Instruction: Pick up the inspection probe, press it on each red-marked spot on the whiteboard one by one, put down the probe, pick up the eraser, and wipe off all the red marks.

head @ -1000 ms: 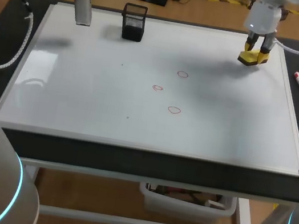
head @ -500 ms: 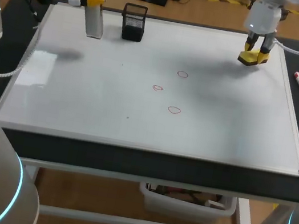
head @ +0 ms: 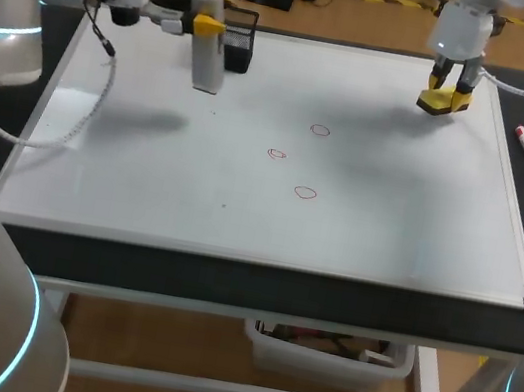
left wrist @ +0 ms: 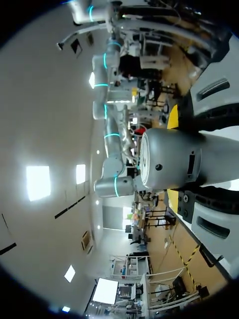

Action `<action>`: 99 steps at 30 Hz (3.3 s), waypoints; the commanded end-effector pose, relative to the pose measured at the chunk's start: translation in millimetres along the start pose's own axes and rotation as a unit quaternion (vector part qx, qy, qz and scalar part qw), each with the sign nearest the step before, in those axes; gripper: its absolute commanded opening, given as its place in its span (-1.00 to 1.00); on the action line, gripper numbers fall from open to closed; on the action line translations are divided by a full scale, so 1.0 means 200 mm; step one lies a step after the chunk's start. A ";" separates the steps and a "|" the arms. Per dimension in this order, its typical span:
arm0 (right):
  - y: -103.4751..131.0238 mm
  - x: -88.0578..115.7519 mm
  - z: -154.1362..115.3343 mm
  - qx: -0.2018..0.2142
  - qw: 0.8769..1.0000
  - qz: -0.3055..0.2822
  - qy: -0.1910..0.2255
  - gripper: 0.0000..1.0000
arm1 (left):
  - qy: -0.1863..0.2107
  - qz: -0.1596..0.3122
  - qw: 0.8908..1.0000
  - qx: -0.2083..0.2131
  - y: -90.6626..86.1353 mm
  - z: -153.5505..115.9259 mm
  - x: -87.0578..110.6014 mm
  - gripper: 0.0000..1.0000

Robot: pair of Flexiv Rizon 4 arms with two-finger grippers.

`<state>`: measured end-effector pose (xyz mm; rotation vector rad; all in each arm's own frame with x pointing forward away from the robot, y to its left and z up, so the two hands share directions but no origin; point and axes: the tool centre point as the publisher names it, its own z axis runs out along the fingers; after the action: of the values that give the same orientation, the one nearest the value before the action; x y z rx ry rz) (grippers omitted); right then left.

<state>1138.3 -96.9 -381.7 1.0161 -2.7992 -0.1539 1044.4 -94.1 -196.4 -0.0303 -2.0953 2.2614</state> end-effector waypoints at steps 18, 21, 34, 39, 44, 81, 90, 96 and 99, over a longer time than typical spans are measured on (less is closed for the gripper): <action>0.00 0.01 -0.01 0.002 1.000 -0.001 0.001 -1.00 | 0.092 -0.027 0.995 0.011 0.17 0.44 0.18 -1.00; 0.00 0.01 -0.01 0.002 1.000 -0.001 0.001 -1.00 | 0.101 -0.029 0.994 0.015 0.19 0.47 0.18 -1.00; 0.00 0.01 -0.01 0.002 1.000 -0.001 0.001 -1.00 | 0.154 -0.033 0.987 0.035 0.32 0.60 0.21 -1.00; 0.00 0.01 -0.01 0.002 1.000 -0.001 0.001 -1.00 | 0.167 -0.034 0.984 0.045 0.33 0.61 0.20 -1.00; 0.00 0.01 -0.01 0.002 1.000 -0.001 0.001 -1.00 | 0.175 -0.039 0.983 0.043 0.36 0.63 0.21 -1.00; 0.00 0.01 -0.01 0.002 1.000 -0.001 0.001 -1.00 | 0.207 -0.040 0.977 0.023 0.43 0.66 0.25 -1.00; 0.00 0.01 -0.01 0.002 1.000 -0.001 0.001 -1.00 | 0.208 -0.039 0.977 0.019 0.42 0.67 0.27 -1.00; 0.00 0.01 -0.01 0.002 1.000 -0.001 0.001 -1.00 | 0.208 -0.036 0.977 0.017 0.41 0.67 0.27 -1.00; 0.00 0.01 -0.01 0.002 1.000 -0.001 0.001 -1.00 | 0.207 -0.035 0.978 0.016 0.40 0.67 0.27 -1.00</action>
<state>1137.9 -97.0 -381.5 1.0164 -2.7997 -0.1545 981.5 -230.7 -268.7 -0.3849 -1.8027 2.0338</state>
